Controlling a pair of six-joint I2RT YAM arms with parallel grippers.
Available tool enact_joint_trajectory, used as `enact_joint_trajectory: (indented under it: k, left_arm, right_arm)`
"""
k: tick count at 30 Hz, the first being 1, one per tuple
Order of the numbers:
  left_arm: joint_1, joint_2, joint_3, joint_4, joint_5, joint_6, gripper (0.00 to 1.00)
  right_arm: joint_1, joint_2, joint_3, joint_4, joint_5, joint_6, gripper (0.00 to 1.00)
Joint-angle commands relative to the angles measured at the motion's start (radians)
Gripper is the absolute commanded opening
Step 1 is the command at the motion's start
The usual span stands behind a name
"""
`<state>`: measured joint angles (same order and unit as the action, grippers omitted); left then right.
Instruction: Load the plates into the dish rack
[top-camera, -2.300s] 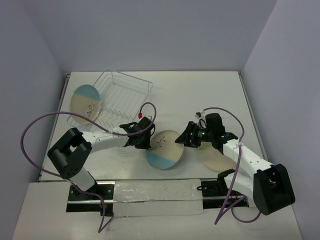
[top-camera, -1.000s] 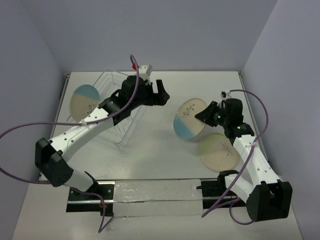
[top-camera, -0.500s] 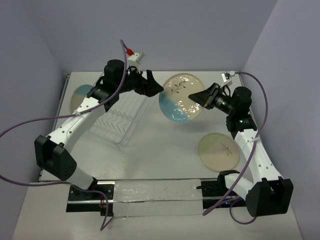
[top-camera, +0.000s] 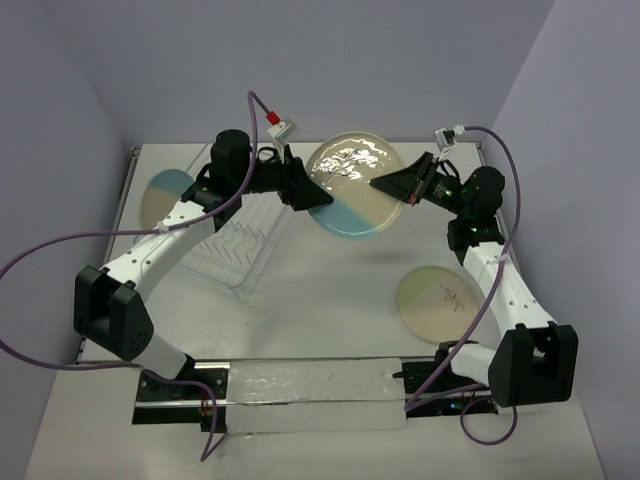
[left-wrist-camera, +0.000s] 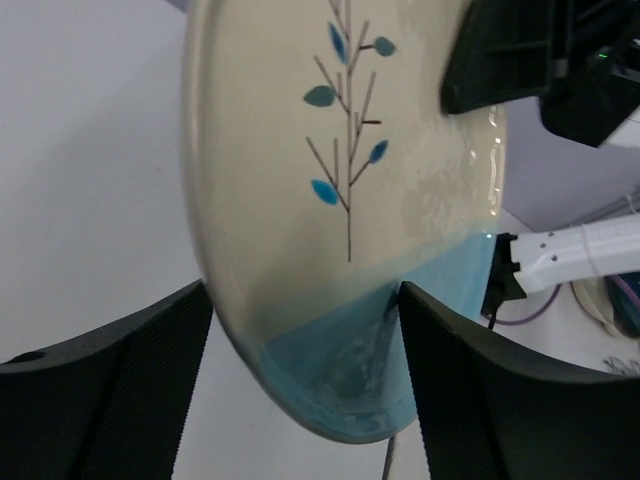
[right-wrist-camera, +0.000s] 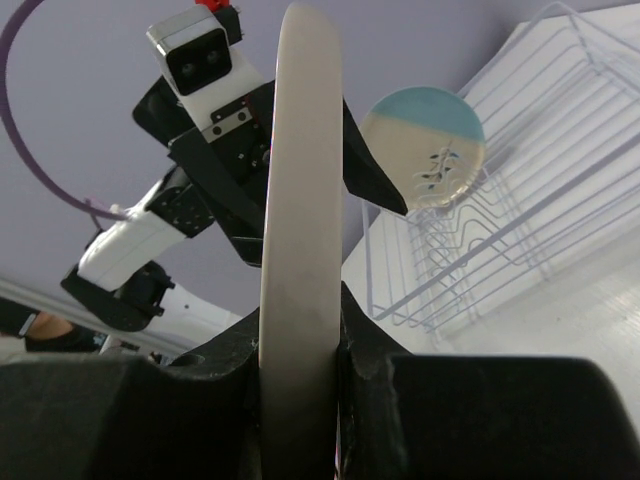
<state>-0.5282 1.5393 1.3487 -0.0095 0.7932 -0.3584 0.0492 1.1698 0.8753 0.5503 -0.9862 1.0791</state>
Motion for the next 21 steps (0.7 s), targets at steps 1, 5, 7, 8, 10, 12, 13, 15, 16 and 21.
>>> enact_joint_trajectory:
  k: [1,5,7,8,10,12,13,15,16,21]
  left_arm:
    - [0.004,0.001,-0.028,0.183,0.187,-0.041,0.78]
    - [0.004,-0.009,-0.037,0.237,0.235,-0.073,0.74]
    - [0.004,-0.011,-0.041,0.280,0.267,-0.104,0.70]
    - [0.004,-0.012,-0.043,0.308,0.281,-0.123,0.65]
    - [0.004,-0.014,-0.043,0.314,0.281,-0.134,0.55]
    - [0.004,-0.022,-0.040,0.303,0.270,-0.136,0.39]
    - [0.004,-0.027,-0.039,0.298,0.265,-0.137,0.32]
    - [0.004,-0.038,-0.044,0.290,0.250,-0.133,0.11]
    - [0.004,-0.046,-0.046,0.288,0.233,-0.134,0.04]
    - [0.004,-0.098,-0.073,0.287,0.118,-0.122,0.00]
  right_arm:
    - [0.000,-0.006,0.030,0.345,-0.049,0.162,0.00]
    - [0.002,0.014,0.024,0.358,-0.051,0.155,0.00]
    - [0.012,0.024,0.023,0.350,-0.047,0.143,0.00]
    - [0.017,0.029,0.023,0.345,-0.043,0.132,0.00]
    - [0.022,0.035,0.029,0.326,-0.036,0.107,0.00]
    - [0.033,0.036,0.031,0.234,-0.006,0.037,0.00]
    - [0.036,0.033,0.030,0.204,0.007,0.002,0.00]
    - [0.039,0.028,0.030,0.172,0.028,-0.041,0.00]
    - [0.042,0.028,0.030,0.162,0.030,-0.055,0.00]
    - [0.047,0.029,0.047,0.070,0.053,-0.143,0.00]
